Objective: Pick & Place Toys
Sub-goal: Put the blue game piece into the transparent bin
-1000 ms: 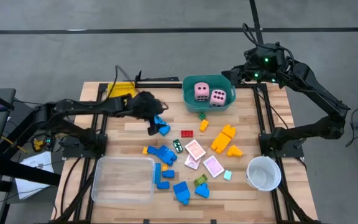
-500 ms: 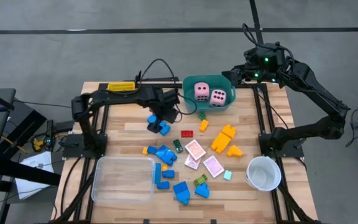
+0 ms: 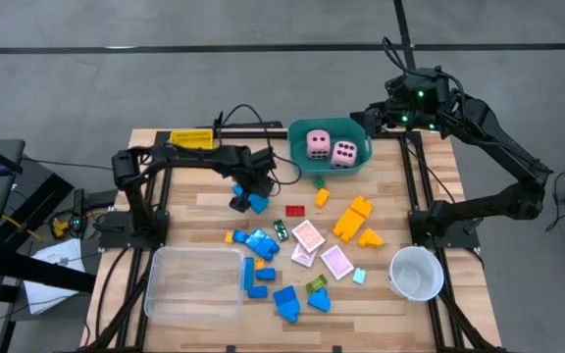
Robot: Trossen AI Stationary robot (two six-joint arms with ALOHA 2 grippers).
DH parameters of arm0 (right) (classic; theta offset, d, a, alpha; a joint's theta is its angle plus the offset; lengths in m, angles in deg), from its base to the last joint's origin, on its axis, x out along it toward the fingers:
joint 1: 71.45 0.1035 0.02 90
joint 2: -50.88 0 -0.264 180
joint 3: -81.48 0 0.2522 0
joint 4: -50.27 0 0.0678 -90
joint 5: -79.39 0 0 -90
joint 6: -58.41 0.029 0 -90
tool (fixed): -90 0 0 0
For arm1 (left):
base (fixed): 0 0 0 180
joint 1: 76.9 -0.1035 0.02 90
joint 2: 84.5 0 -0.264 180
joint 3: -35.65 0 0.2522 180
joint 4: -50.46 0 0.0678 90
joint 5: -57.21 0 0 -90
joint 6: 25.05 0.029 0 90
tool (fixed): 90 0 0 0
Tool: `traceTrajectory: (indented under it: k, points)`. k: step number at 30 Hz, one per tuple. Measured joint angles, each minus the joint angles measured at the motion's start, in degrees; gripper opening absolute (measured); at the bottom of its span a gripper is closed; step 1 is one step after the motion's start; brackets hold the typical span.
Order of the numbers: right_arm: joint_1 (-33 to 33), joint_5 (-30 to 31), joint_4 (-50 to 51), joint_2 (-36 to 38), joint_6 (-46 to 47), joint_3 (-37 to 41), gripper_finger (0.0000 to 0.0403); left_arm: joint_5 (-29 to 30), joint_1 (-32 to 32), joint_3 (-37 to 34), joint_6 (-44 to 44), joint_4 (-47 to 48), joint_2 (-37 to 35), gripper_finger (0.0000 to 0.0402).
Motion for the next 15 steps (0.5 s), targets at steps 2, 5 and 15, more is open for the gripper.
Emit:
traceTrajectory:
  k: [2, 5, 15]
  points:
    - [0.00, -0.04, 0.02, 0.00, 0.00, -0.01, 0.0386, -0.07, 0.08, -0.98, 0.00, -0.38, -0.08, 0.0385]
    - [0.00, -0.13, 0.03, -0.01, 0.00, 0.00, 0.0386, 0.22, 0.08, -2.67, 0.01, -1.84, -0.09, 0.0383]
    - [0.00, -0.17, 0.03, 0.00, 0.07, 0.00, 0.0386, -0.11, -0.09, -8.00, -0.52, -5.58, -0.02, 0.0375]
